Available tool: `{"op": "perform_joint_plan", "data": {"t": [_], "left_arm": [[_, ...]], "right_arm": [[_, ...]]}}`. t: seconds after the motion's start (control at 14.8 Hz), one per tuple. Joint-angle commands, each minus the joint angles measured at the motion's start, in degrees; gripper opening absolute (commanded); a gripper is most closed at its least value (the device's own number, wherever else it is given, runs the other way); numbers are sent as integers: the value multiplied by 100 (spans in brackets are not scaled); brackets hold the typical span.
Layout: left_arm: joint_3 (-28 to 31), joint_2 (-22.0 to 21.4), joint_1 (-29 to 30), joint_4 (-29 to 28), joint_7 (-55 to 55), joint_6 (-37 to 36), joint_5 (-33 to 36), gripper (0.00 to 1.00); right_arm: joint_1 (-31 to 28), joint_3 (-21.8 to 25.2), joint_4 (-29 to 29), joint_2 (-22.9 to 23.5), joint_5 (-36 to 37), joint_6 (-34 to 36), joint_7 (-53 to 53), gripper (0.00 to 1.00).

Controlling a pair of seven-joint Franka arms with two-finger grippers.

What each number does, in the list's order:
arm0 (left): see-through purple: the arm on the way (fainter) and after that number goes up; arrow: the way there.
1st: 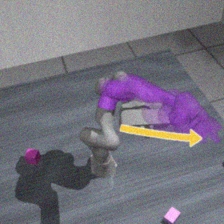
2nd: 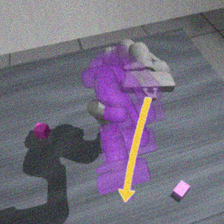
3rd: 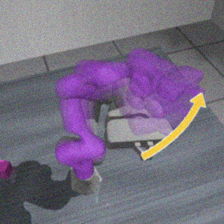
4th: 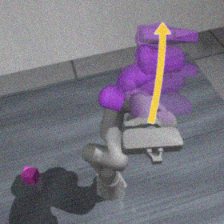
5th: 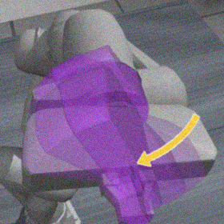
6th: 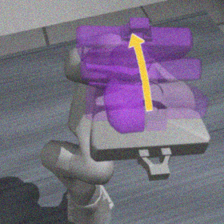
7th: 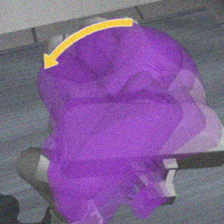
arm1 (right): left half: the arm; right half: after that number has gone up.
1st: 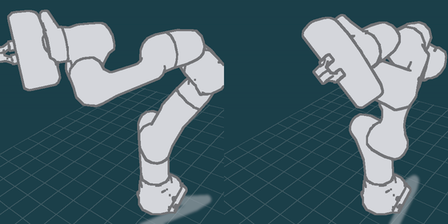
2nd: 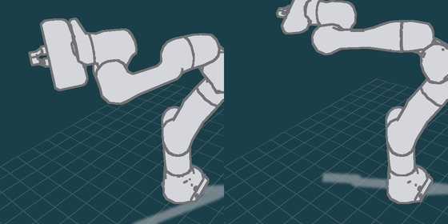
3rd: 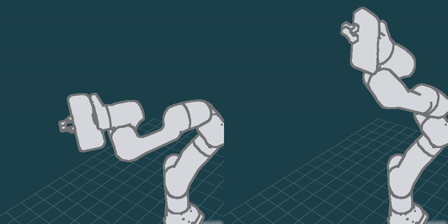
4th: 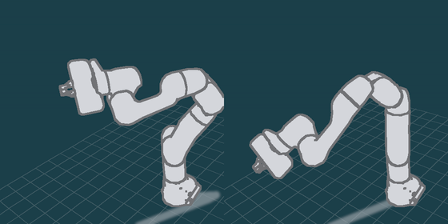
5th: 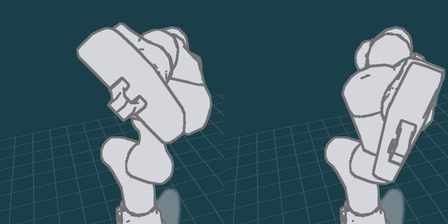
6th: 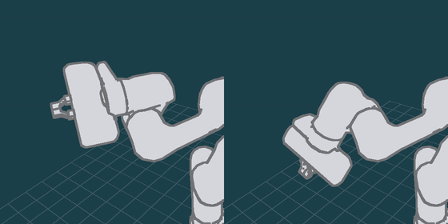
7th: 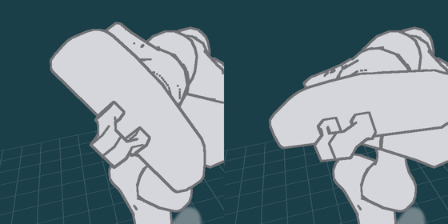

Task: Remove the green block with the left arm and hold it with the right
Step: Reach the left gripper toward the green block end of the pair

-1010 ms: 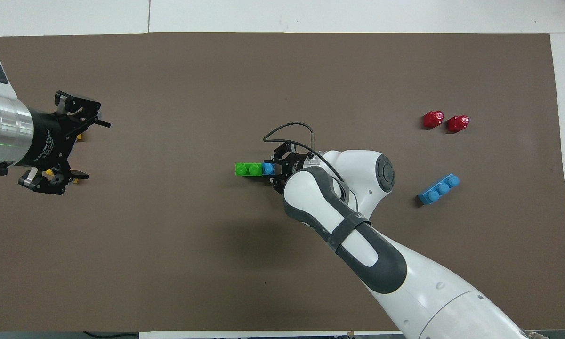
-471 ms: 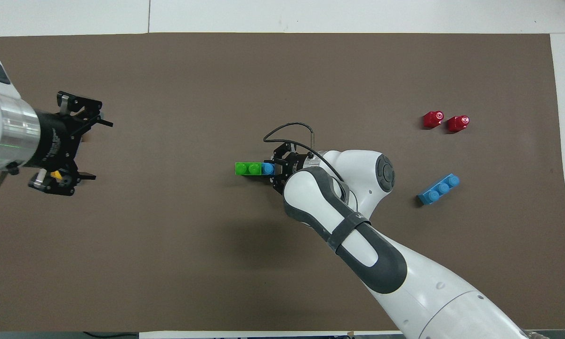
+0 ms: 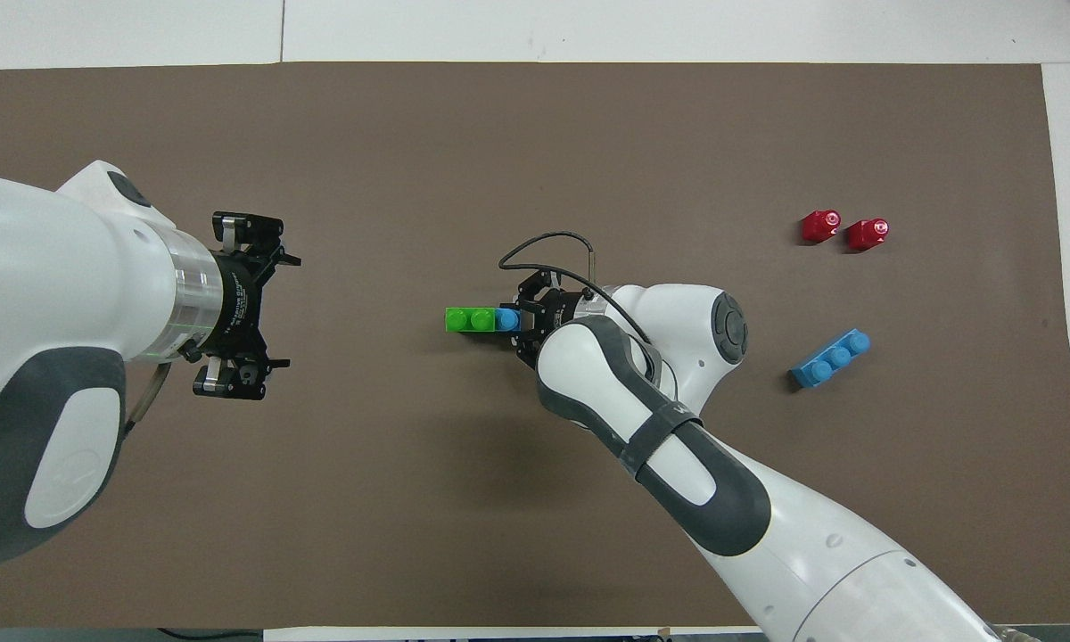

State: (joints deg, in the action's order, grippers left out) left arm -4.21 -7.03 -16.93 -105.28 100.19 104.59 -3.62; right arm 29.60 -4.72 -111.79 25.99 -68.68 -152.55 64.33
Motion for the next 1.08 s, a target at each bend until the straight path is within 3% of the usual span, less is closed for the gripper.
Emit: {"op": "perform_joint_plan", "data": {"t": [0.0, 0.54, 1.01], "left_arm": [[17, -175, -3, -203, 71, 114, 63, 100], [8, -193, -55, -282, 499, 175, 63, 100], [-1, -123, -529, -959, 1758, 1132, 63, 100]], "right_arm": [[29, -11, 69, 91, -207, -284, -254, 0], [73, -11, 26, 100, -207, -293, -456, 0], [73, -11, -27, 117, -207, -319, -578, 0]]}}
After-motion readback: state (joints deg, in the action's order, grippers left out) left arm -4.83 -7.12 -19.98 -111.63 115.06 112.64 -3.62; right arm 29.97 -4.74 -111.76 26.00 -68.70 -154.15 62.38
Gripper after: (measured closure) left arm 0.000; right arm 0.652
